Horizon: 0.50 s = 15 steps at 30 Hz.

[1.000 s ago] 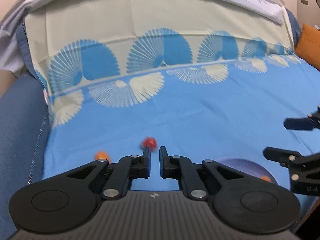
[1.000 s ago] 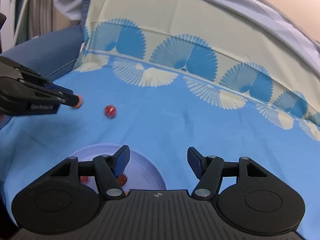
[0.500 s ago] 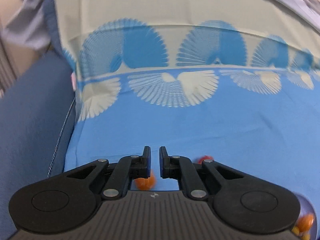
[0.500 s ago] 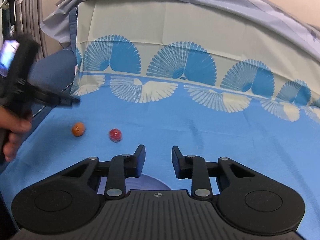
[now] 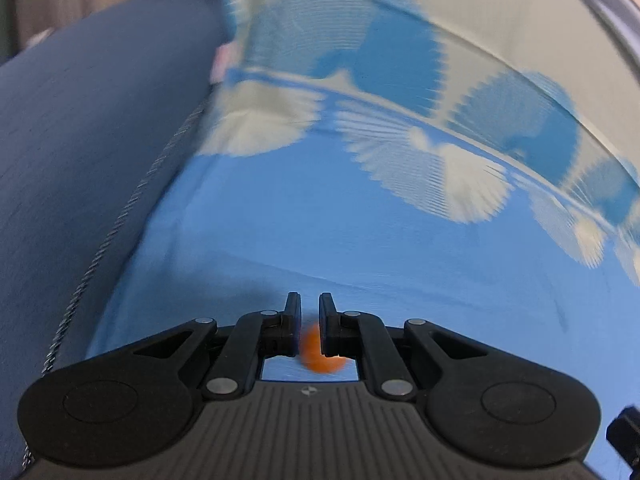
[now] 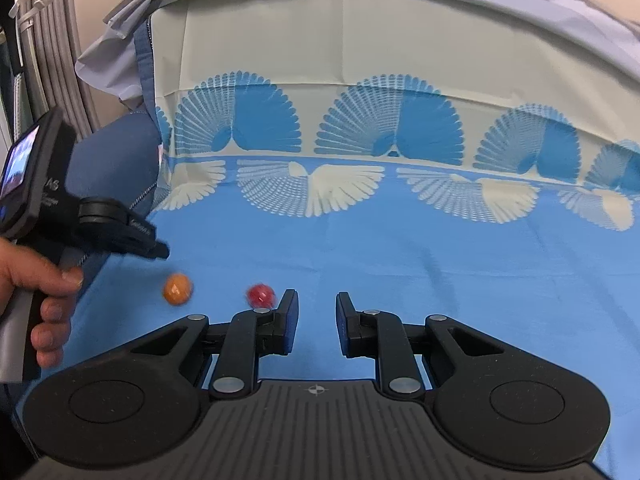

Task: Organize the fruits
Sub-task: 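Grasp a plastic-wrapped orange with the left gripper while the right gripper grasps a wrapped red fruit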

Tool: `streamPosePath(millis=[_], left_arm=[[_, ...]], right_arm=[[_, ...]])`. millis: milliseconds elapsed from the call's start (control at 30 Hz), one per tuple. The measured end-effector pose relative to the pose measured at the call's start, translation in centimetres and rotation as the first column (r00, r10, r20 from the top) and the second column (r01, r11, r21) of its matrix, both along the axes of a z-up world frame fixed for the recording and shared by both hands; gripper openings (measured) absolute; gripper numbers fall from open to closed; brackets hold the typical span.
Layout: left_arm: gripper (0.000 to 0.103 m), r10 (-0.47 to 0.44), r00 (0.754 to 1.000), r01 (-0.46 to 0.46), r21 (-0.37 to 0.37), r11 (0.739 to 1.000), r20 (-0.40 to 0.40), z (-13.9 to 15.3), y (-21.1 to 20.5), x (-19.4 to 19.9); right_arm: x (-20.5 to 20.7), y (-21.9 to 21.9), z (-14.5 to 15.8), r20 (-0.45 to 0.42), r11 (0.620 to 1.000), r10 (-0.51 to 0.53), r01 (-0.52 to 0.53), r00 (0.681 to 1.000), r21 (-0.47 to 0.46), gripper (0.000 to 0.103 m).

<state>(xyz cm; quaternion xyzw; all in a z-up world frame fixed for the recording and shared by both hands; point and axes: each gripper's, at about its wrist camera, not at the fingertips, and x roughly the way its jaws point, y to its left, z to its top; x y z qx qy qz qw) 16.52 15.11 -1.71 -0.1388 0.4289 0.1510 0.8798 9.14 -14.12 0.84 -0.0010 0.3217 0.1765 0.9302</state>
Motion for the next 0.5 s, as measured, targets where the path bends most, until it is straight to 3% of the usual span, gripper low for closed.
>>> streamPosePath(millis=[200,267,433,500], left_arm=[[0.015,0.093,0.996,-0.093,-0.175,0.98,-0.008,-0.9,3.1,0.0],[0.032,0.065,0.997,-0.071,-0.217,0.974,-0.033,-1.5,2.9,0.4],[0.051,-0.02,0.998,0.01,-0.162,0.987,-0.059,-2.0,0.7,1.0],[0.051,-0.039,0.997,0.029,-0.138,0.99,-0.073,-2.3,0.2,1.1]], right_arm=[[3.2,2.3,-1.0,-0.067,0.998,0.039,-0.036,0.997,0.048,0.025],[4.2,3.2,-1.5,-0.094,0.997,0.06,-0.055,0.994,0.059,0.028],[6.6,5.8,-3.4,-0.135,0.996,0.087,-0.084,0.987,0.031,0.046],[7.4,6.8,-4.3,-0.133,0.996,0.09,-0.092,0.987,-0.003,0.048]])
